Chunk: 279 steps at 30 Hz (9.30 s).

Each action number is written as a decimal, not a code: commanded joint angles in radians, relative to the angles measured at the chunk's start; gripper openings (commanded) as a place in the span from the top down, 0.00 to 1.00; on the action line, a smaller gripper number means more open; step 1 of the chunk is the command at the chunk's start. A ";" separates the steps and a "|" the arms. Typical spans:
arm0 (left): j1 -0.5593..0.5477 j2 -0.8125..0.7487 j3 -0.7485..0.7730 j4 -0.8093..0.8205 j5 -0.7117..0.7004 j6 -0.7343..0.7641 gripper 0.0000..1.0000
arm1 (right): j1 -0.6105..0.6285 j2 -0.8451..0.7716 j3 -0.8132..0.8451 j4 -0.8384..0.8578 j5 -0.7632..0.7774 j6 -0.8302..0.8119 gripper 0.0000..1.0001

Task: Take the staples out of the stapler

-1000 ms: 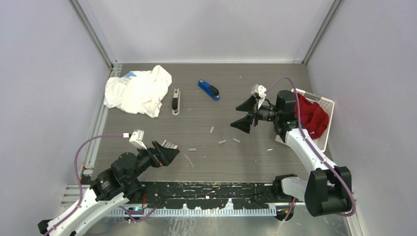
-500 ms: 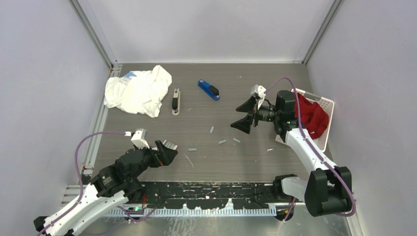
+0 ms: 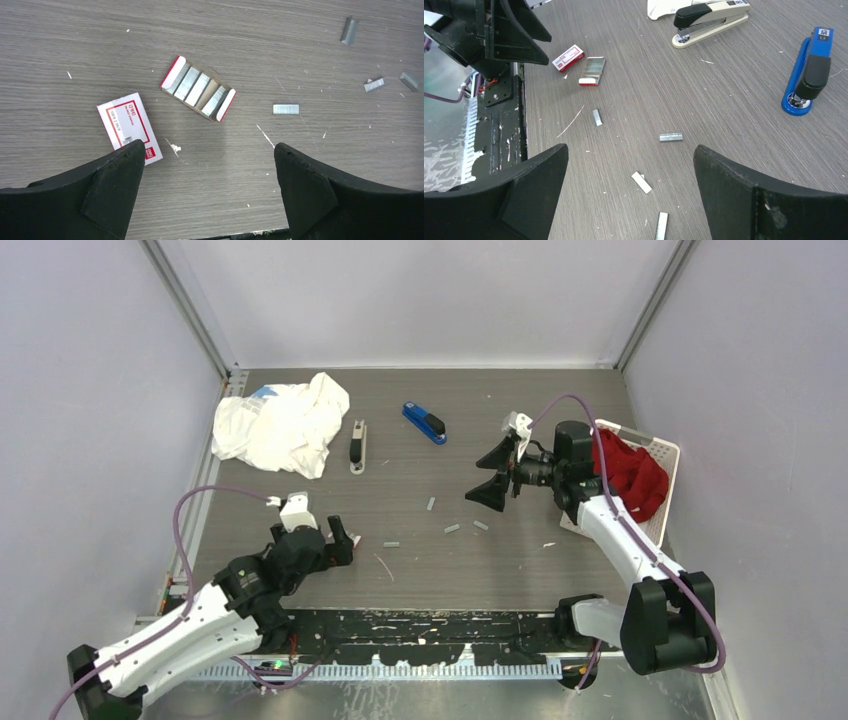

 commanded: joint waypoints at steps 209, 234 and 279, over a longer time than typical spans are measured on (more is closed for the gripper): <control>0.399 0.576 0.009 0.495 0.249 -0.002 0.44 | -0.013 0.019 0.064 -0.058 -0.008 -0.075 0.00; 0.399 0.701 0.085 0.527 0.336 -0.018 0.52 | -0.013 0.009 0.064 -0.055 -0.016 -0.069 0.00; 0.333 0.486 0.050 0.293 0.153 0.141 0.70 | 0.012 0.006 0.051 -0.004 -0.031 0.006 0.00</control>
